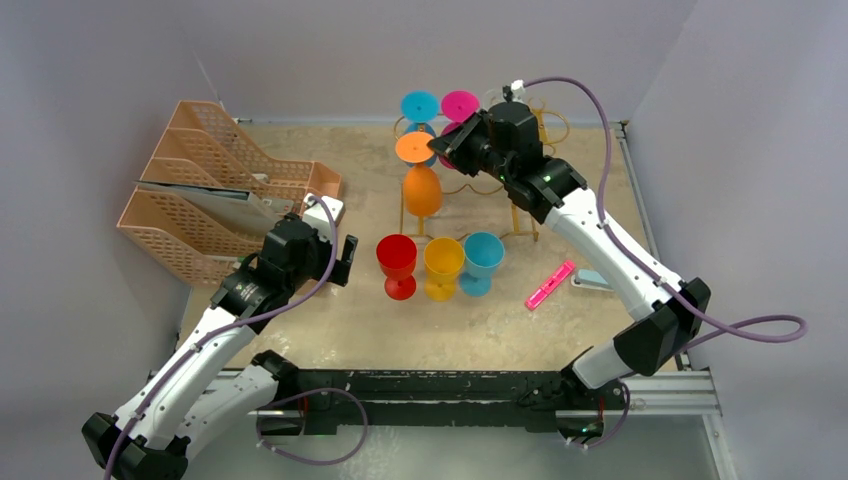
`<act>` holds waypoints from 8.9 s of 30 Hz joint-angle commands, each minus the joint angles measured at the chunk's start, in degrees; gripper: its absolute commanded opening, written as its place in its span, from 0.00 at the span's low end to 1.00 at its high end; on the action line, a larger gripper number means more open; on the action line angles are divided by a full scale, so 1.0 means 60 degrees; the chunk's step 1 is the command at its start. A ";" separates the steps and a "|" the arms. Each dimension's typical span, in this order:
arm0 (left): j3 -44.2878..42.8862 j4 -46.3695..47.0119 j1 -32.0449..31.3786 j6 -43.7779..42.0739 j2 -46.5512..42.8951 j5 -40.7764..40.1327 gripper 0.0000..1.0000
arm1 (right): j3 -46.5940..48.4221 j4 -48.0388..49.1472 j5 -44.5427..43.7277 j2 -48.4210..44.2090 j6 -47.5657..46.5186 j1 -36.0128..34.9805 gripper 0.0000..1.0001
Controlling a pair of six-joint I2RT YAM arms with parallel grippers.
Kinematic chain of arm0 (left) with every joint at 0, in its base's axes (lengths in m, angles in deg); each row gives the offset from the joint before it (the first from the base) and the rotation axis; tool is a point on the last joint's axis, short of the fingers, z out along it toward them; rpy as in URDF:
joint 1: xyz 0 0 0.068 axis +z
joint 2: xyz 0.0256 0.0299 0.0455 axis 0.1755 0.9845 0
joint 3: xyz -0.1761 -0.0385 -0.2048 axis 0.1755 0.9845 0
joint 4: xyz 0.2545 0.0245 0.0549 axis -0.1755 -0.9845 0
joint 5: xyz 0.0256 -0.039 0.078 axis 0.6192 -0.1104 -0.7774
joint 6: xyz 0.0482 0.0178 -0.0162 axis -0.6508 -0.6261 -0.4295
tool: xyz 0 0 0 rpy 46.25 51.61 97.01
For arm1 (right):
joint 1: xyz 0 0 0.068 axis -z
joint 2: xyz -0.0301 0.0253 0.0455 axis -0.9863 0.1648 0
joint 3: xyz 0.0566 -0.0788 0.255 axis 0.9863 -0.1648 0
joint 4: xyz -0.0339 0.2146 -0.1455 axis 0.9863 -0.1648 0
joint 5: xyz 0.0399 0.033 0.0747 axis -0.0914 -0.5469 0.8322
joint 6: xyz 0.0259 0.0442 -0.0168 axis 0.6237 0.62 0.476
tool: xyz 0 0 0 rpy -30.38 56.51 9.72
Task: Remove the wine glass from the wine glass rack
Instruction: Pick up the wine glass from the wine rack, then place the wine glass at the center of the board.
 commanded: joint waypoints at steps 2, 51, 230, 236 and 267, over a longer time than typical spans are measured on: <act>-0.0304 0.0126 0.0039 -0.0181 -0.0007 -0.0007 0.89 | 0.0188 0.0192 0.0184 0.0165 0.0007 0.0033 0.17; -0.0380 -0.0031 0.0029 -0.0166 0.0298 -0.0066 0.89 | -0.1113 0.1651 0.0491 -0.1025 0.1043 0.0053 0.00; -0.1102 0.4975 -0.2846 0.3247 0.0148 0.8760 0.00 | -0.4823 -0.0968 0.0555 -0.7141 -0.4709 0.0048 0.67; -0.1024 0.4136 -0.2846 0.2691 -0.0307 0.8184 0.00 | -0.5121 -0.0913 0.0178 -0.7301 -0.4406 0.0048 0.69; -0.0537 0.1758 -0.2837 0.0047 -0.1275 1.0239 0.00 | -0.3776 -0.0008 0.5230 -0.4483 -0.3128 0.0128 0.75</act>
